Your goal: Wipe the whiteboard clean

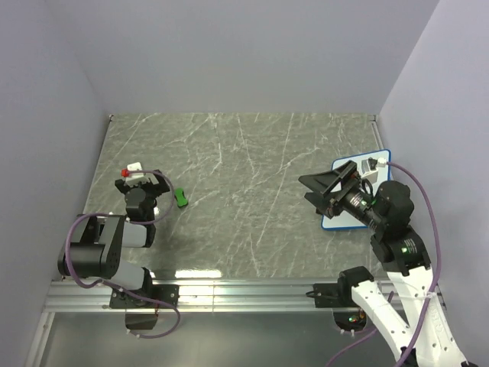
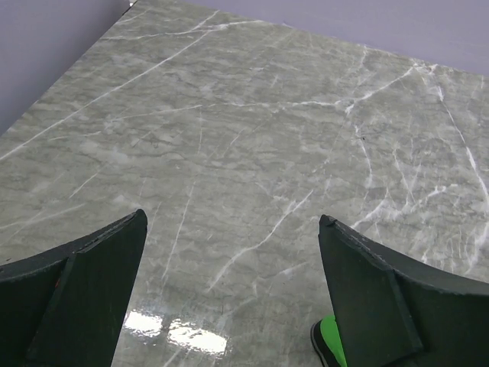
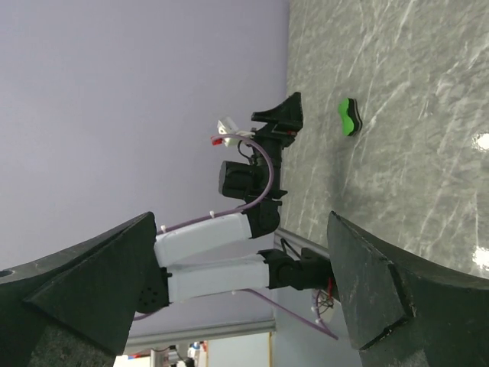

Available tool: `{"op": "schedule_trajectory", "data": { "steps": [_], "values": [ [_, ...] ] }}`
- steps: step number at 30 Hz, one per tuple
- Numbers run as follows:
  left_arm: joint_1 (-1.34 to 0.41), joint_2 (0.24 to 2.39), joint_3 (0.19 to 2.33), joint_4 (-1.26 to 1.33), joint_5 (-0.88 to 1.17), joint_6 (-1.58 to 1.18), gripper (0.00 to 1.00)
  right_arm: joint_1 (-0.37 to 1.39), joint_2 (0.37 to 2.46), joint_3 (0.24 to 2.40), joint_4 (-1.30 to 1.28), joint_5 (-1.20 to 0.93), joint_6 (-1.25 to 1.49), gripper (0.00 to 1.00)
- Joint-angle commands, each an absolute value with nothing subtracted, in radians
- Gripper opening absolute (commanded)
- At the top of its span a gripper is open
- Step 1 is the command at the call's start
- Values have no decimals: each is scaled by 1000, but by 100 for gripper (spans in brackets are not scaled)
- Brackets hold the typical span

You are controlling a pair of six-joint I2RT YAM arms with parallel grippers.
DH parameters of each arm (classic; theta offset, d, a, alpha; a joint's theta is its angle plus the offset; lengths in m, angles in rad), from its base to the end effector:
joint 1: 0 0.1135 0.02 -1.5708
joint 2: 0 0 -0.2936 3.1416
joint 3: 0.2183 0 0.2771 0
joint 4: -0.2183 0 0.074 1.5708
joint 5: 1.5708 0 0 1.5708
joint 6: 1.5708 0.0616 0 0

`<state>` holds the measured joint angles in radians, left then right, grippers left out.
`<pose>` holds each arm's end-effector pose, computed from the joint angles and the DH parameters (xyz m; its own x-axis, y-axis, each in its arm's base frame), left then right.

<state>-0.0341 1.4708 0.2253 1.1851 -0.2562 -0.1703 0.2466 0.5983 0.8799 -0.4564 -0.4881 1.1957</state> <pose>0.2677 0.0065 0.1604 -0.0222 -0.1633 -0.9863 -0.2268 0.9617 -0.1541 0.1355 0.0639 0.3894 -0.6791 0.6765 -0.2849 -0.0861 0.3120 0.9462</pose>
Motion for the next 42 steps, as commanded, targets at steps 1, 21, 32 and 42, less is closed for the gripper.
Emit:
{"op": "schedule_trajectory", "data": {
  "steps": [1, 21, 32, 42],
  "values": [
    [-32, 1459, 241, 1224, -219, -173, 99, 255, 584, 899, -489, -474, 1161, 100],
    [-31, 1388, 835, -17, -444, -291, 99, 250, 727, 1058, -626, -606, 988, 100],
    [-23, 1377, 1496, -547, -268, -468, 99, 249, 735, 956, -502, -641, 946, 100],
    [40, 1343, 1288, -688, 49, -627, 99, 250, 611, 963, -646, -623, 830, 100]
  ]
}}
